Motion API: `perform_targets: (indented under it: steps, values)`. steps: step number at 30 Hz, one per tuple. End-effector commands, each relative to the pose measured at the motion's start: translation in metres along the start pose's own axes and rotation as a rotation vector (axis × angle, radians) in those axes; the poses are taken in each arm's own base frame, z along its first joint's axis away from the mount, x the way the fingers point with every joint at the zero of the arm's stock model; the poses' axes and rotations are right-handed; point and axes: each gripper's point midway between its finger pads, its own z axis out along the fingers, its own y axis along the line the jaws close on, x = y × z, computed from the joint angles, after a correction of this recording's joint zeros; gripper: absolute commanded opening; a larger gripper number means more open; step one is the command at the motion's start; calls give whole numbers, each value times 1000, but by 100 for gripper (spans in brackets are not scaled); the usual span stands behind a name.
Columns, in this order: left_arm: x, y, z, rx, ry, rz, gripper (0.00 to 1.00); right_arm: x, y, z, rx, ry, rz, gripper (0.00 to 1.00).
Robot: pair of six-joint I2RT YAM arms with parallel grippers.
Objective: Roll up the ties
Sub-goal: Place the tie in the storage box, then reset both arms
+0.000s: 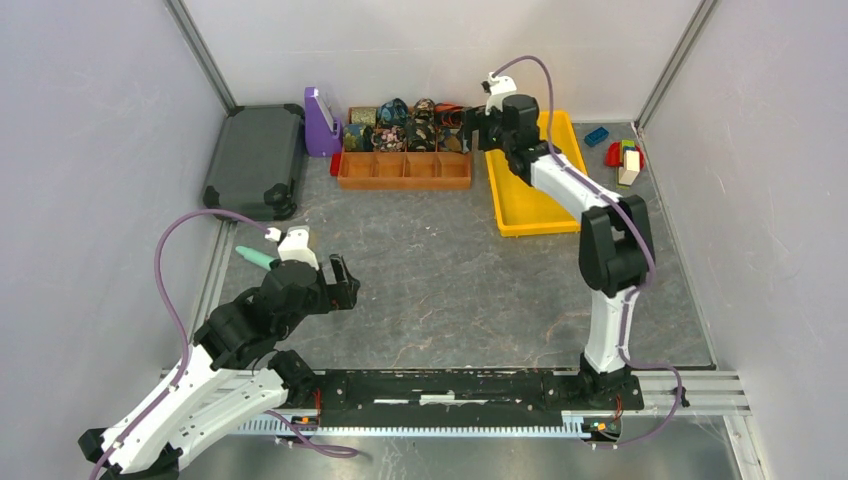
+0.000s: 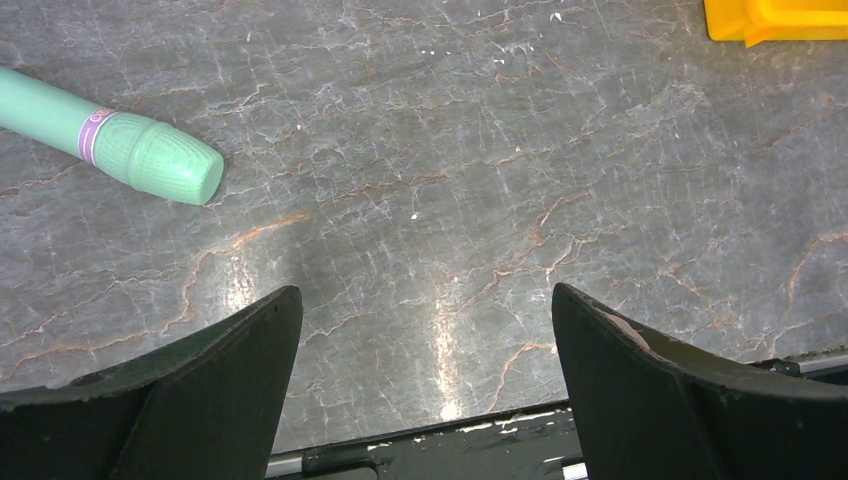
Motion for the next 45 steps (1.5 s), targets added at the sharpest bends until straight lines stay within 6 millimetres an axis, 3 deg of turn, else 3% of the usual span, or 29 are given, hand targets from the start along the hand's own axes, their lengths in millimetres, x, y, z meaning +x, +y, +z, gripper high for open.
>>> perform_targets:
  steps: [1,6,13,20,24,28,45]
  values:
    - [-9,4,-1,-14,-47,28,100,-59,25,-53,-56,-169,5,90]
    - [-10,5,-1,-18,-55,23,100,-59,40,-120,-83,-237,6,94]
    - [-9,7,0,-28,-52,22,100,-8,37,-198,-47,-262,11,98]
    - [-9,6,-1,-26,-52,21,100,62,28,-244,-17,-254,3,98]
    - [-9,6,0,-25,-50,21,100,109,27,-254,-27,-225,10,98]
    - [-8,6,0,-26,-46,24,100,142,29,-255,-53,-214,38,98]
    - [-10,6,-2,-21,-55,18,100,151,35,-251,-87,-179,43,98]
